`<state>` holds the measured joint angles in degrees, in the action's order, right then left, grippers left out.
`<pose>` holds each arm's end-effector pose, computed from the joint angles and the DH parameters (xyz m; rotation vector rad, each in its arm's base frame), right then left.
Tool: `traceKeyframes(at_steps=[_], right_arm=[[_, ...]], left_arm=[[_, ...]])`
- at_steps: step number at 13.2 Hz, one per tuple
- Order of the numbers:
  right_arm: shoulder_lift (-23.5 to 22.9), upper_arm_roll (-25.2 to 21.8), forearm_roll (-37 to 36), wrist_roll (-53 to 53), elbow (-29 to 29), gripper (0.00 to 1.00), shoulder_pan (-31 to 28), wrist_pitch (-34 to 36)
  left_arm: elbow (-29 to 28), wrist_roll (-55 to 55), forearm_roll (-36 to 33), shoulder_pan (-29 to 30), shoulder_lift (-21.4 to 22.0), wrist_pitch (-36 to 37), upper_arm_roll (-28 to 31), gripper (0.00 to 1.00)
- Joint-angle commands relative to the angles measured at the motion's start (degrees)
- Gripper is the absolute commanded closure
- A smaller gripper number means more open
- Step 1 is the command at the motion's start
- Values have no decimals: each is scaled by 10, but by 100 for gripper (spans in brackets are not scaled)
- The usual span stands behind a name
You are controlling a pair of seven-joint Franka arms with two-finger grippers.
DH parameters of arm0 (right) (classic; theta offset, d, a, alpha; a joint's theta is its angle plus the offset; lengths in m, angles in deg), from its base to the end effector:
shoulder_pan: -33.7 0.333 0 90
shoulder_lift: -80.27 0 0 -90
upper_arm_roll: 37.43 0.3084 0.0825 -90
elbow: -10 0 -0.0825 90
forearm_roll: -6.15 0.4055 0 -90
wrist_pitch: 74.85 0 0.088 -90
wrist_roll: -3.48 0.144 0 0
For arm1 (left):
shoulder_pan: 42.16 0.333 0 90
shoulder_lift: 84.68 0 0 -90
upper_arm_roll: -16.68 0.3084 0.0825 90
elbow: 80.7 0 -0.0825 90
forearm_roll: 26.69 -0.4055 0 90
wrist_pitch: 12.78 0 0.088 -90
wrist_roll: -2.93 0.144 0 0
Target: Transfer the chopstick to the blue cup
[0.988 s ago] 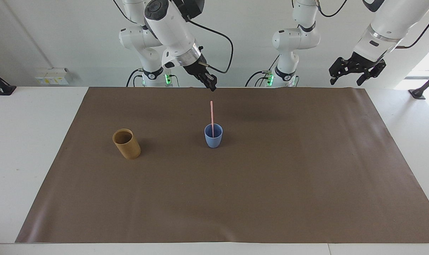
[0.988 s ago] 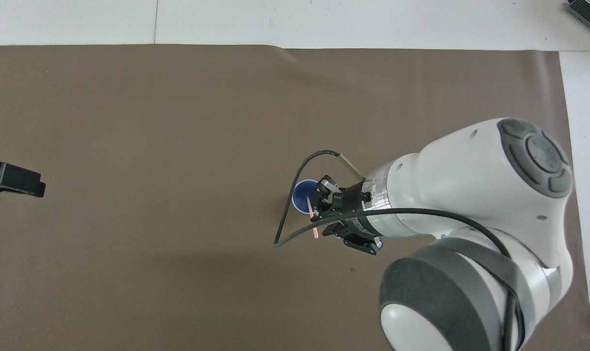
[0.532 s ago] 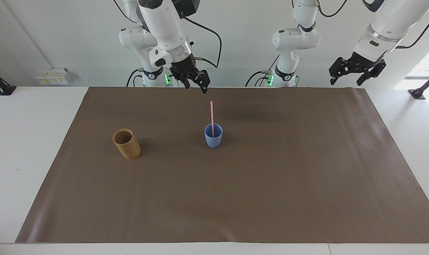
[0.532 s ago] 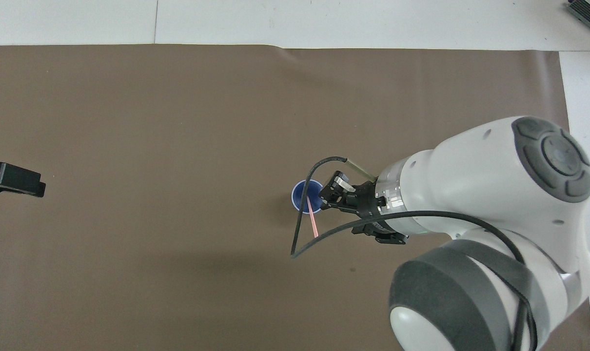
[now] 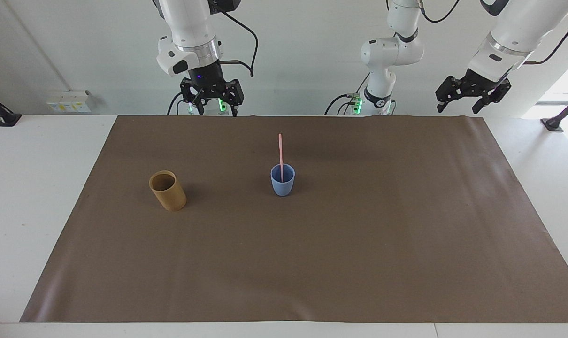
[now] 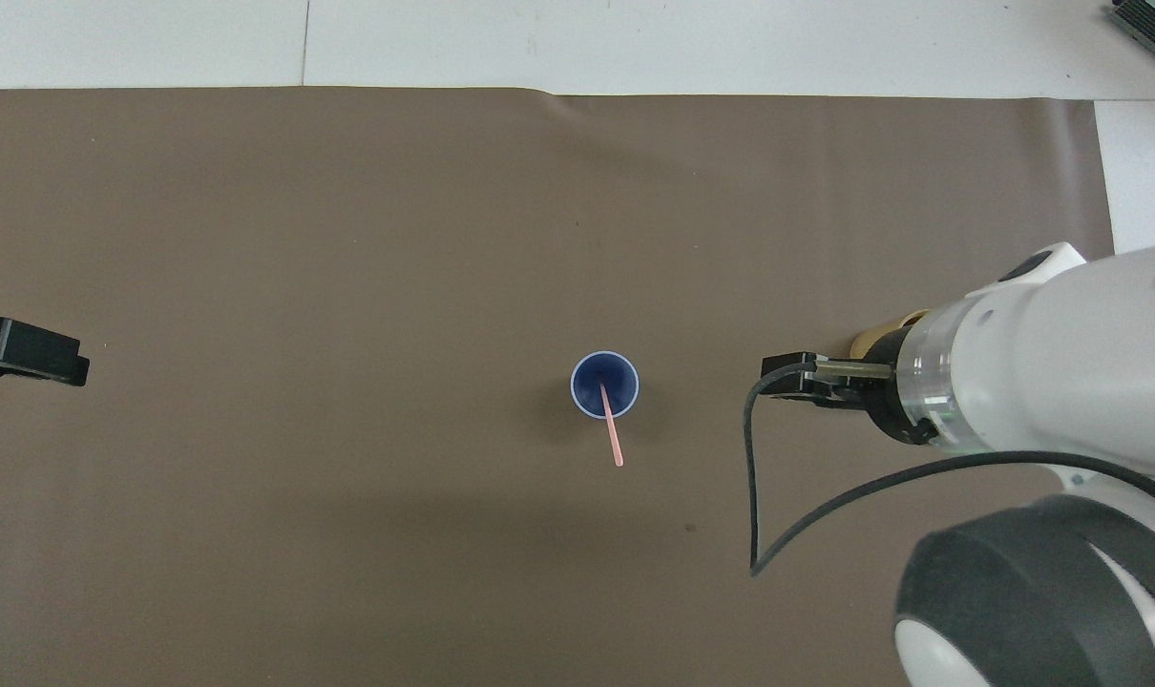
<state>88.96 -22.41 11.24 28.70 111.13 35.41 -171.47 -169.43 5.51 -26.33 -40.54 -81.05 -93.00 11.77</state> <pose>0.5145 0.1753 0.5754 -3.0610 0.2407 -0.0704 0.5343 -0.0331 0.6117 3.1343 -0.1613 -0.1341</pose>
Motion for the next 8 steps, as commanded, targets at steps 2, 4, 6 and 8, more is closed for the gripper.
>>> traceKeyframes(at_steps=[2,4,6,8], right_arm=[[2,0,-11,-22,-14,0,-11,6],[-16,-1,-20,-52,-39,0,-24,9],[-33,-15,-52,-115,-79,0,-27,44],[-60,-20,-84,-135,-129,0,-29,77]], left_arm=[[-5,5,-4,7,8,6,-5,0],[-5,5,-4,6,8,6,-5,0],[-5,5,-4,6,8,6,-5,0],[-5,5,-4,7,8,6,-5,0]])
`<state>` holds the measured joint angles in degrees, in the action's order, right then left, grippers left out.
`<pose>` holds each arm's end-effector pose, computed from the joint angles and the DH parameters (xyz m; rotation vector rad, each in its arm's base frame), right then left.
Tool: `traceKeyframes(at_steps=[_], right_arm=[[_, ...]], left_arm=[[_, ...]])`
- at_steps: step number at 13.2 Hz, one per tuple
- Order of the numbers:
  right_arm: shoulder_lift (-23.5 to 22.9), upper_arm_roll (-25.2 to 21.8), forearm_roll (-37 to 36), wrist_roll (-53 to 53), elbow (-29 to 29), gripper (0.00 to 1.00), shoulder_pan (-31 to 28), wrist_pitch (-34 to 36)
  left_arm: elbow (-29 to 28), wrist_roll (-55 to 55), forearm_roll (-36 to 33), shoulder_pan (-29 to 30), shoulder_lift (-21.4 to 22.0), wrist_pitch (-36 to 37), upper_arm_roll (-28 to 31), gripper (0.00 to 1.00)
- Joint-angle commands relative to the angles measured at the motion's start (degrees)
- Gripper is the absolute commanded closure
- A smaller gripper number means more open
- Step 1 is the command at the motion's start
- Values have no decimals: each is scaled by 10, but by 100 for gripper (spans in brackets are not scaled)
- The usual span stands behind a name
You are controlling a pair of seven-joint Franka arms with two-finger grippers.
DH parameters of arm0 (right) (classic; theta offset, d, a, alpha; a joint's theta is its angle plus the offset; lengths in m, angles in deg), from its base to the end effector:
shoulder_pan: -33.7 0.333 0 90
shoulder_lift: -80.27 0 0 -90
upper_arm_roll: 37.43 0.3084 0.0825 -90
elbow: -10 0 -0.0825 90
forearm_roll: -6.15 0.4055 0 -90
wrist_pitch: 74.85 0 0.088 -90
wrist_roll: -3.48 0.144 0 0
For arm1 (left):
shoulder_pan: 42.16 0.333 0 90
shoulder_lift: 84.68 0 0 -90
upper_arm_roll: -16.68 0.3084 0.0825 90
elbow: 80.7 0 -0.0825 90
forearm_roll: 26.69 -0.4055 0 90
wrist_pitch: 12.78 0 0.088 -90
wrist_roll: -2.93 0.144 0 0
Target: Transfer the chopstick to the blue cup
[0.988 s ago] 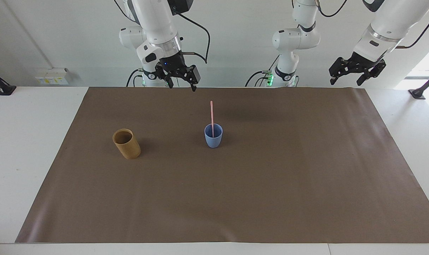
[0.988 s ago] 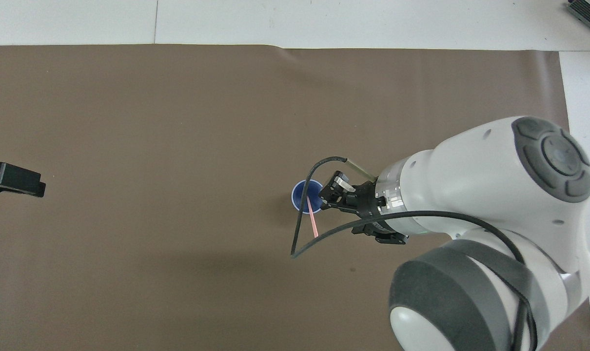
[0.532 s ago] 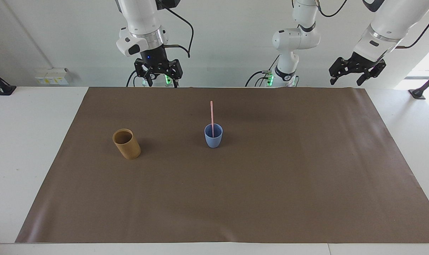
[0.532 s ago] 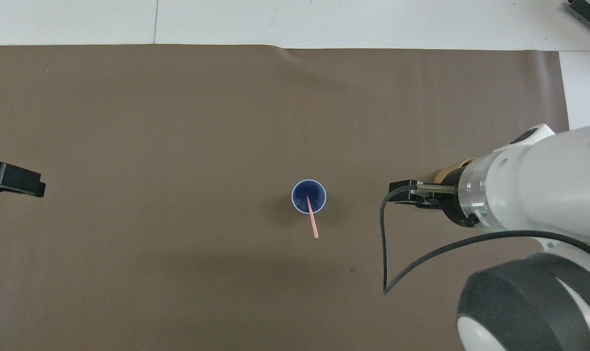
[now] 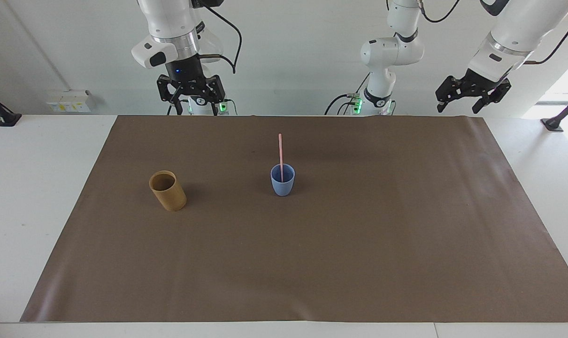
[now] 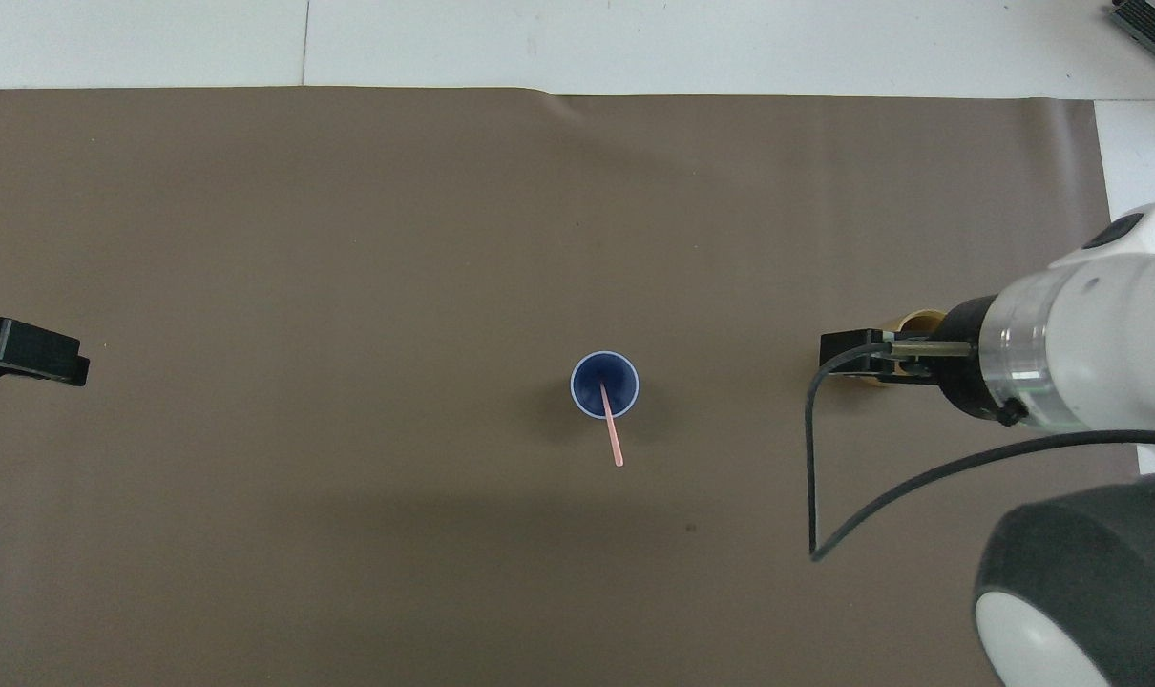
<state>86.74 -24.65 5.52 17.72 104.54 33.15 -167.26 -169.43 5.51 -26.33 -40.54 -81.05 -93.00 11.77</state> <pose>0.5357 0.1207 0.6064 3.1203 -0.0554 0.1237 0.5343 -0.0331 0.6117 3.1343 -0.1613 -0.1341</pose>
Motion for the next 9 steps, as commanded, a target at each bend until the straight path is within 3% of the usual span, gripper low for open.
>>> traceKeyframes(at_steps=[1,4,9], right_arm=[[-42,-12,-30,-26,-69,0,-2,38],[-48,-55,-23,-26,-81,0,1,56],[-37,-66,-7,-21,-66,0,9,67]], left_arm=[[-5,5,-4,7,8,6,-5,0],[-5,5,-4,7,8,6,-5,0],[-5,5,-4,6,8,6,-5,0]])
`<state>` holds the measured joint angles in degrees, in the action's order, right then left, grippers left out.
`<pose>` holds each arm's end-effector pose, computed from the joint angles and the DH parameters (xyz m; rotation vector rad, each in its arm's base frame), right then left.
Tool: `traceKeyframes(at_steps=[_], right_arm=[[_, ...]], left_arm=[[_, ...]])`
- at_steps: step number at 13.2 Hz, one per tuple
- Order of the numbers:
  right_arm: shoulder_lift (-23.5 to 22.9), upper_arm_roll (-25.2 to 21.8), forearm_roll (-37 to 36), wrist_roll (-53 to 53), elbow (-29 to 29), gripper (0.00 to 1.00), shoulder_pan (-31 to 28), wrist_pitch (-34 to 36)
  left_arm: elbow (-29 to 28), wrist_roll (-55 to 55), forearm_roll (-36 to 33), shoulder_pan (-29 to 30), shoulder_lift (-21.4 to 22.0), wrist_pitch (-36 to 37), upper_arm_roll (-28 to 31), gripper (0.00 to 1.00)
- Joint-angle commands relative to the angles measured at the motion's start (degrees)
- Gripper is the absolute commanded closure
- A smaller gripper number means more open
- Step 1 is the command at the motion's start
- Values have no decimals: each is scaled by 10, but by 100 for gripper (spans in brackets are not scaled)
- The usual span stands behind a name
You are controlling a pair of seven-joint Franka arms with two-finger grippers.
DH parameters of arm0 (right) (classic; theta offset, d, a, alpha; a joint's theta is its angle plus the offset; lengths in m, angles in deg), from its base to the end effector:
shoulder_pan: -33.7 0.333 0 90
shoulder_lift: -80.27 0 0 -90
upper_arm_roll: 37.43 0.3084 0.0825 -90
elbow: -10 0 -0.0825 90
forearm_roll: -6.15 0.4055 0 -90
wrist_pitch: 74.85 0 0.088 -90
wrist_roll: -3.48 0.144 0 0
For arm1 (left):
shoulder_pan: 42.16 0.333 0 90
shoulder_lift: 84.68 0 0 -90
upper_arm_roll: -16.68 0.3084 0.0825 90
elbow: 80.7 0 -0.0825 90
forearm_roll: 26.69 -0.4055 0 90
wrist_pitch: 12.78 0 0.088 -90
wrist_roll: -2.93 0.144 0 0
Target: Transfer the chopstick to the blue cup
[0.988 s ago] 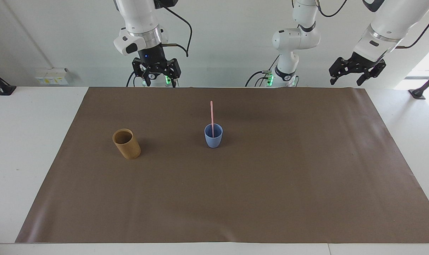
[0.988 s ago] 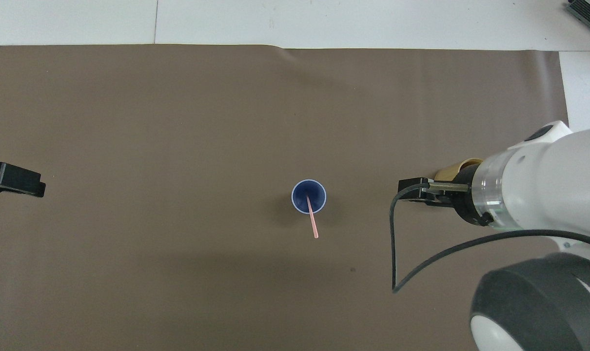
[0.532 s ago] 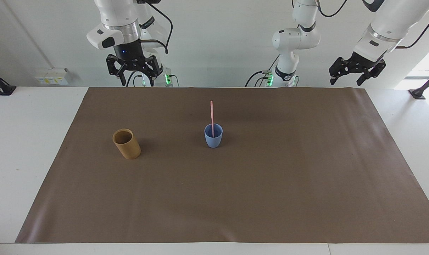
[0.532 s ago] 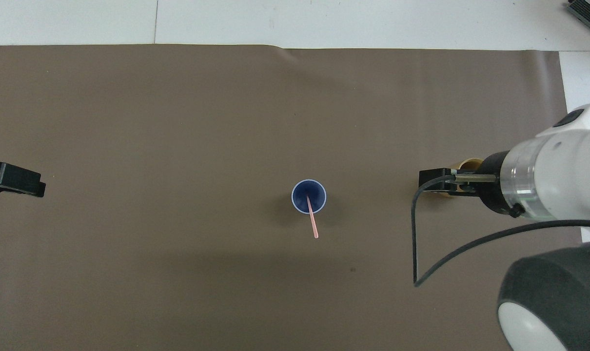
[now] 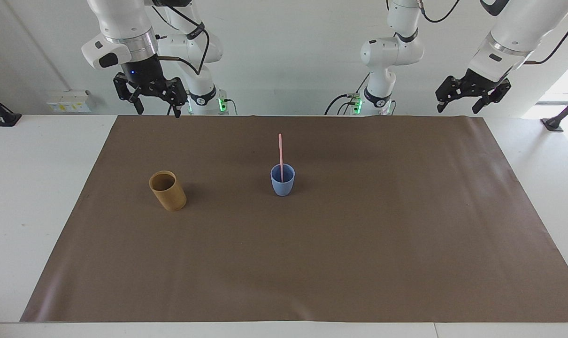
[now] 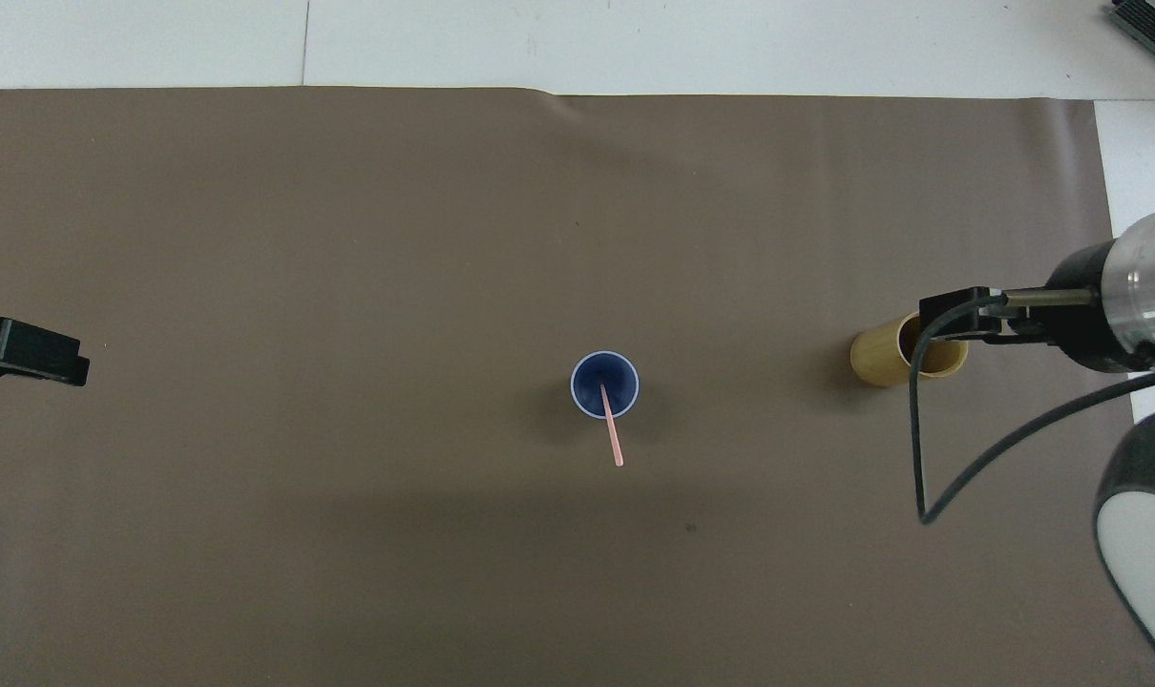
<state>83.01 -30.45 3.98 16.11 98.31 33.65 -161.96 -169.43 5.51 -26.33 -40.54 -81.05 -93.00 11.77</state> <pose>0.5539 0.0633 0.6169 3.0987 -0.1581 0.0521 0.5343 -0.0331 0.6117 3.1343 -0.1613 -0.1341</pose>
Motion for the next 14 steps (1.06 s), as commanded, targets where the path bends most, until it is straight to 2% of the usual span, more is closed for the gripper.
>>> traceKeyframes(at_steps=[1,9,14], right_arm=[[2,-12,12,-3,-1,0,5,10],[7,-47,26,-9,11,0,14,0],[15,-49,26,-9,21,0,15,3]], left_arm=[[-5,5,-4,7,8,6,-5,0],[-5,5,-4,7,8,6,-5,0],[-5,5,-4,7,8,6,-5,0]])
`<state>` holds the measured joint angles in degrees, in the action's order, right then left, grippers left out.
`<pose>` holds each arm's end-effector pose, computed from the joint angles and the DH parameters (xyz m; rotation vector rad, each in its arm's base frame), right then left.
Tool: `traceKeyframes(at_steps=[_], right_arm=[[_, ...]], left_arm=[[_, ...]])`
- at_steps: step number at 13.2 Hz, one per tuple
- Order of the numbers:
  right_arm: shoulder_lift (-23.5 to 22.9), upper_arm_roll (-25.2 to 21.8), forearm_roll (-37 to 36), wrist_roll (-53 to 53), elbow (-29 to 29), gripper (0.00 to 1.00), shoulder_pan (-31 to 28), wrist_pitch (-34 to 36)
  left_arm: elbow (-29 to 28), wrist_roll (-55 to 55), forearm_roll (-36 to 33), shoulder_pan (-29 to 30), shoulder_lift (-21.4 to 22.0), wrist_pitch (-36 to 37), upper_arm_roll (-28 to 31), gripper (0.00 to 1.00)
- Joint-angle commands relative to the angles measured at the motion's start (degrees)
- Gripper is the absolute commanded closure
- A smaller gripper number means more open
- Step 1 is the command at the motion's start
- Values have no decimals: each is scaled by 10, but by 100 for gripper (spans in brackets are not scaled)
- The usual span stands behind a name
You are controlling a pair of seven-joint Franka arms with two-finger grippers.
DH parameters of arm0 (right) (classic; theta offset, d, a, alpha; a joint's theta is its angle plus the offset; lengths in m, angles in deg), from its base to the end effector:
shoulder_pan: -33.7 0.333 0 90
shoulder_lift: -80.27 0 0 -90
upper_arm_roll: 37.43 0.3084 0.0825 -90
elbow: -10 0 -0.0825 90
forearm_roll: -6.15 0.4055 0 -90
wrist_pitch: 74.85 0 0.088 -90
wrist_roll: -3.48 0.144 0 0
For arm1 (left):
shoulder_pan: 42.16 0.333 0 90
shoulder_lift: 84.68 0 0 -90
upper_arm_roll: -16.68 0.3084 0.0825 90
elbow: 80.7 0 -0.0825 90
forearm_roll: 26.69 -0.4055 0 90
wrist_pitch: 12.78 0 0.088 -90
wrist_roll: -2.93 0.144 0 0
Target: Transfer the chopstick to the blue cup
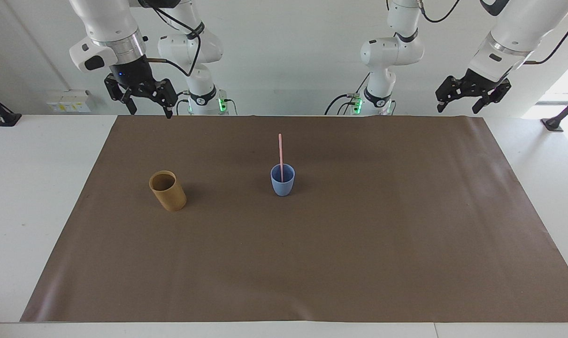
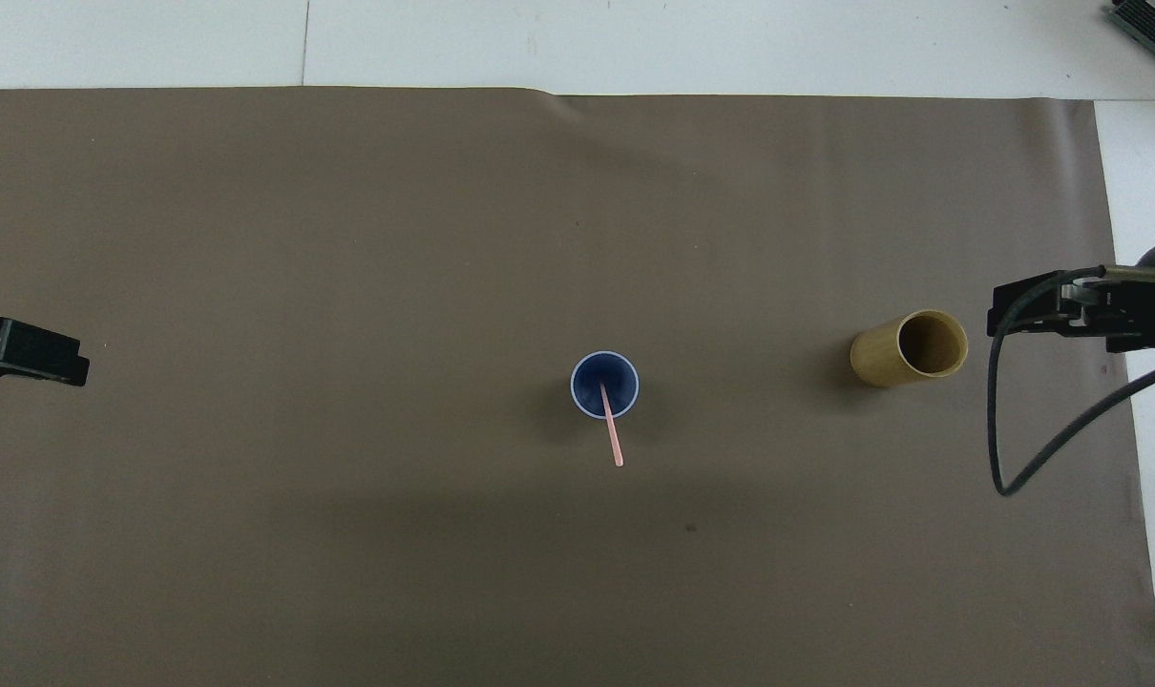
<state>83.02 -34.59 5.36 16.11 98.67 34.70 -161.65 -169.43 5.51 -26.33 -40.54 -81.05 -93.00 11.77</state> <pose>0.5553 0.0359 0.6135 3.1184 -0.2411 0.0273 0.5343 -0.0331 0.6117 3.1343 -0.1613 -0.1341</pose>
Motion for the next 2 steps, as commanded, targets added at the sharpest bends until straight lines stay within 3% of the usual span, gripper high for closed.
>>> traceKeyframes(at_steps=[1,2], right_arm=[[16,-7,12,-7,20,0,8,0],[18,-7,13,-5,22,0,8,0]], left_arm=[[-5,5,-4,7,8,6,-5,0],[-5,5,-4,7,8,6,-5,0]])
